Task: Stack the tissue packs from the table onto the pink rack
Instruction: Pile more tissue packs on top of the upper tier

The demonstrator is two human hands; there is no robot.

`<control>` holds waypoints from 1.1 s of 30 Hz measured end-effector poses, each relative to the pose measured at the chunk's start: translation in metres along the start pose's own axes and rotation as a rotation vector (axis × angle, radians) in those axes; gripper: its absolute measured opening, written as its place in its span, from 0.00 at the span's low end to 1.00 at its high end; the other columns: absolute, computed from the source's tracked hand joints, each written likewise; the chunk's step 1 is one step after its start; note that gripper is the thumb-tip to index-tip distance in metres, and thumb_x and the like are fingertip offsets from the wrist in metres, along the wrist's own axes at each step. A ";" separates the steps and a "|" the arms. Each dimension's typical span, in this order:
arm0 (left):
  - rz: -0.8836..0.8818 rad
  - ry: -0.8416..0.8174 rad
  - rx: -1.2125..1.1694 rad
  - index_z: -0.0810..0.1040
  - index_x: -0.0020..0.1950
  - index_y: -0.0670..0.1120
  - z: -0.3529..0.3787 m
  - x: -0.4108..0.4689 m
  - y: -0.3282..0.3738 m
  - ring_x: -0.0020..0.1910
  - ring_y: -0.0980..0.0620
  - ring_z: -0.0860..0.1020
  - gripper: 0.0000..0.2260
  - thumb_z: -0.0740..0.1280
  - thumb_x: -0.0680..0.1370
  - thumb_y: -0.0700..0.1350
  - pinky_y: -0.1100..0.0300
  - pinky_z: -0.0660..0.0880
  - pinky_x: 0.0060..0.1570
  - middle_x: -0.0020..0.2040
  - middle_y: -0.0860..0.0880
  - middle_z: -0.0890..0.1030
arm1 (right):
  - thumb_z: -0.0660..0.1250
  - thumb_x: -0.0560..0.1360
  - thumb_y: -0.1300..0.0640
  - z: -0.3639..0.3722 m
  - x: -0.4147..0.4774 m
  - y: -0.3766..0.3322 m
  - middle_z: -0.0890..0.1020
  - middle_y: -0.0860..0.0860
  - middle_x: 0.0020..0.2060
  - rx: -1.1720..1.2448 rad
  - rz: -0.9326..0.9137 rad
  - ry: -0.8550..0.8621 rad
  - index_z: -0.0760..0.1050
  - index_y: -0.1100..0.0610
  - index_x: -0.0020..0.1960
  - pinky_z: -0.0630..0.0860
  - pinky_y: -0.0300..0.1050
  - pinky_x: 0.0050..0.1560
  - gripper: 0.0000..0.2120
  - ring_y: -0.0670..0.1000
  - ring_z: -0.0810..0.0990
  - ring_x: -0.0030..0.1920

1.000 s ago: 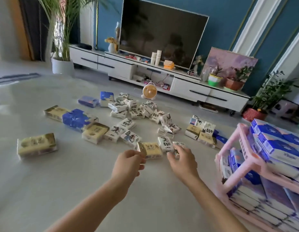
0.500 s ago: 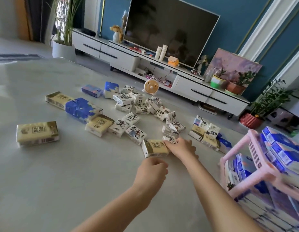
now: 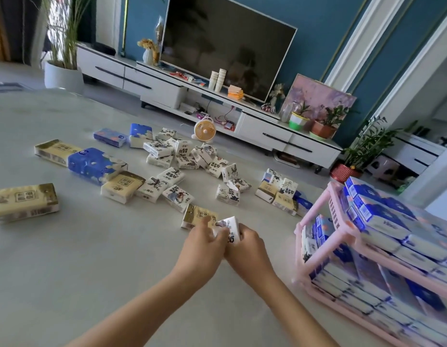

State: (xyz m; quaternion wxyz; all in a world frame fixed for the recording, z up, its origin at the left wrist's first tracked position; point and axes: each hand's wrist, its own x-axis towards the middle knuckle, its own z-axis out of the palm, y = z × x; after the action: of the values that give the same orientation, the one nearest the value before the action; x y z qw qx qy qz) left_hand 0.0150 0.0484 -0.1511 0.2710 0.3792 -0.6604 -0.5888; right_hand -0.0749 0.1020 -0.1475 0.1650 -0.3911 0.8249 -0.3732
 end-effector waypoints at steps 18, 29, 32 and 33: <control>0.304 -0.104 -0.355 0.76 0.54 0.45 0.042 -0.042 0.129 0.38 0.47 0.82 0.10 0.68 0.73 0.40 0.61 0.80 0.36 0.44 0.37 0.80 | 0.72 0.69 0.52 -0.194 -0.100 0.006 0.84 0.53 0.48 0.636 -0.240 0.278 0.78 0.53 0.49 0.78 0.52 0.51 0.10 0.56 0.83 0.50; 0.201 -0.394 0.658 0.76 0.48 0.34 0.142 0.075 0.225 0.23 0.55 0.68 0.08 0.64 0.77 0.40 0.66 0.67 0.25 0.33 0.44 0.76 | 0.66 0.66 0.51 -0.251 -0.100 0.030 0.82 0.60 0.35 0.885 -0.151 0.511 0.73 0.56 0.49 0.76 0.48 0.22 0.14 0.54 0.80 0.28; 0.131 -0.469 0.733 0.71 0.40 0.38 0.157 0.085 0.228 0.22 0.56 0.66 0.08 0.64 0.77 0.40 0.68 0.65 0.21 0.31 0.45 0.73 | 0.67 0.64 0.47 -0.250 -0.094 0.035 0.83 0.49 0.31 0.671 -0.165 0.552 0.72 0.56 0.48 0.74 0.45 0.31 0.17 0.46 0.79 0.28; 0.118 -0.489 0.762 0.71 0.40 0.39 0.162 0.086 0.227 0.23 0.56 0.65 0.08 0.64 0.77 0.40 0.69 0.63 0.21 0.30 0.46 0.72 | 0.66 0.63 0.45 -0.248 -0.092 0.035 0.82 0.45 0.30 0.582 -0.171 0.563 0.72 0.55 0.48 0.71 0.44 0.35 0.19 0.42 0.78 0.28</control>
State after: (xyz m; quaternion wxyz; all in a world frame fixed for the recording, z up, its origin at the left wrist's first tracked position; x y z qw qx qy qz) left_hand -0.2052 0.0745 0.0385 -0.0184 0.2635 -0.8949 -0.3597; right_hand -0.1743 0.3082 -0.0101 0.0046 -0.2779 0.6625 -0.6956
